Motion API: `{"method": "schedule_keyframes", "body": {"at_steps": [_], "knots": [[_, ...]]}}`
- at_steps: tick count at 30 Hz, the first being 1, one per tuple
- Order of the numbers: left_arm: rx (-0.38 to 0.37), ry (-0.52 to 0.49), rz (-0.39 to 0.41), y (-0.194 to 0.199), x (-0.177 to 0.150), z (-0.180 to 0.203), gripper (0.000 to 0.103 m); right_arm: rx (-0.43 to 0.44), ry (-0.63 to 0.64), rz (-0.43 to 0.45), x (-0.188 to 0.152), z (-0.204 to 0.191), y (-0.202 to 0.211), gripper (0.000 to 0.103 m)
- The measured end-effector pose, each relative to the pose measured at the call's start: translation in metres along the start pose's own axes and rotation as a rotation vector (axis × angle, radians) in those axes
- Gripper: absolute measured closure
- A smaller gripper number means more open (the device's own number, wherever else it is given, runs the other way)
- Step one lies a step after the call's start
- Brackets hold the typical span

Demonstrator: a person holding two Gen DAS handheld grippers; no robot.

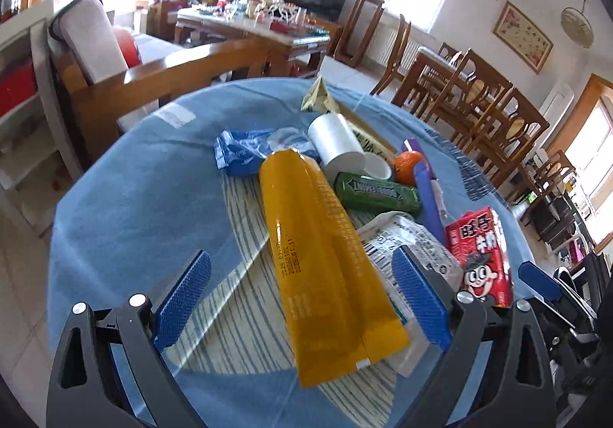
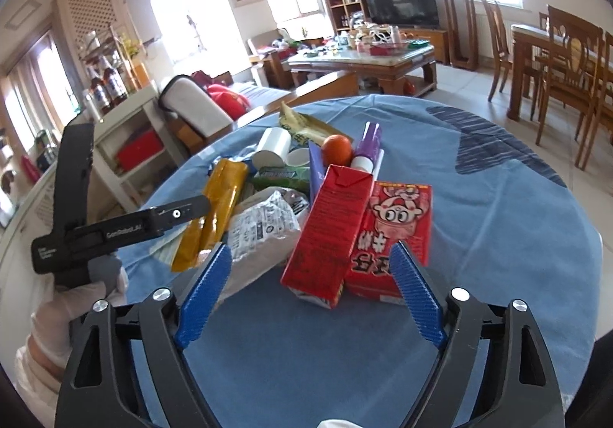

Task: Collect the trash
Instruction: 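Grasp the yellow snack bag with the left tool while the right tool grasps the red juice box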

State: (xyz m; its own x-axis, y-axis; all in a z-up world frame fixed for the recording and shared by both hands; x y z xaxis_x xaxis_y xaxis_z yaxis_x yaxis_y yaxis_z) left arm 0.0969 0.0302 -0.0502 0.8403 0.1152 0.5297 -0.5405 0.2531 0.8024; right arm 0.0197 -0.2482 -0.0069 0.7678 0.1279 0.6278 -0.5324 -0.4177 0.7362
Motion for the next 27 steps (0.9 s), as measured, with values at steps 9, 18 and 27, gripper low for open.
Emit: {"method": "schedule_keyframes", "body": {"at_steps": [9,18,27], "knots": [[-0.04,0.015,-0.058,-0.017,0.005,-0.001,0.023,-0.022,0.008,-0.028,0.006,-0.001,-0.024,0.039],[-0.118,0.038,-0.057,-0.016,0.006,-0.007,0.066,-0.043,0.021,-0.041,0.01,-0.002,-0.028,0.062],[-0.174,-0.009,0.034,0.018,-0.007,0.0,0.067,-0.013,-0.002,-0.006,0.004,0.003,-0.009,0.071]]}}
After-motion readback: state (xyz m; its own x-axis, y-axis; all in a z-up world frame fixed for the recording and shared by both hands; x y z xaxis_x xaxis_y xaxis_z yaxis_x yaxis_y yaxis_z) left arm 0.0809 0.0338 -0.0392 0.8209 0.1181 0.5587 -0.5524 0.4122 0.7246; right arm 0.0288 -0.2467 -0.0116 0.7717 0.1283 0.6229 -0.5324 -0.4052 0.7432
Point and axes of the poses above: each gripper's, at about its wrist camera, not at the fingertips, and y roughly against the way its jaws point, z to its right, x to its top, the point moved 2 cm from there along -y, roughly the way its jaws point, and after that the axes turned 8 degrees about -z, right-handed, at the moved point
